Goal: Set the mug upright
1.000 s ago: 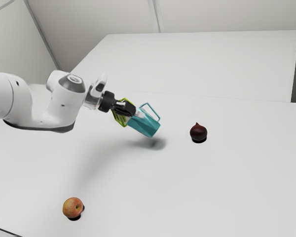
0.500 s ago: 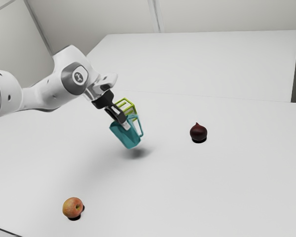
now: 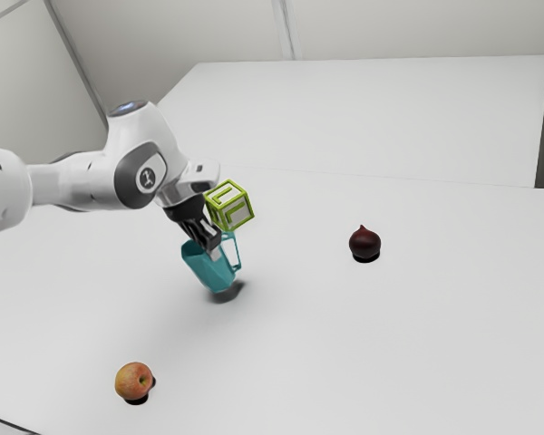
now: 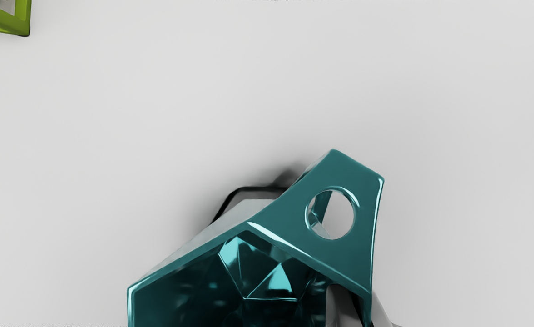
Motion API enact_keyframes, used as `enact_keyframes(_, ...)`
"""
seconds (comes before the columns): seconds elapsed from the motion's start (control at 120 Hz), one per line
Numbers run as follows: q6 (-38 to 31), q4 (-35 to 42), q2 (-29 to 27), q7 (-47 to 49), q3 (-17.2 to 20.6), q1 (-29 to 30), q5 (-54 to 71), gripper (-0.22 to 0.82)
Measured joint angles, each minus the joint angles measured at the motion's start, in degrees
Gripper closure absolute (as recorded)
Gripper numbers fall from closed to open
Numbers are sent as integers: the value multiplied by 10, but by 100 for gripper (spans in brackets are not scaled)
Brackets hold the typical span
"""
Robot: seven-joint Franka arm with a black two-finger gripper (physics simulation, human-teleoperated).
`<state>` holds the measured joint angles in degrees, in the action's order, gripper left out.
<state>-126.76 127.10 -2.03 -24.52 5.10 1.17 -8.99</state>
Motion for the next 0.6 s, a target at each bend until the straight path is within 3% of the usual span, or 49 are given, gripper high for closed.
enact_keyframes(0.6, -68, 71, -28, 132, 8, -11, 43, 79)
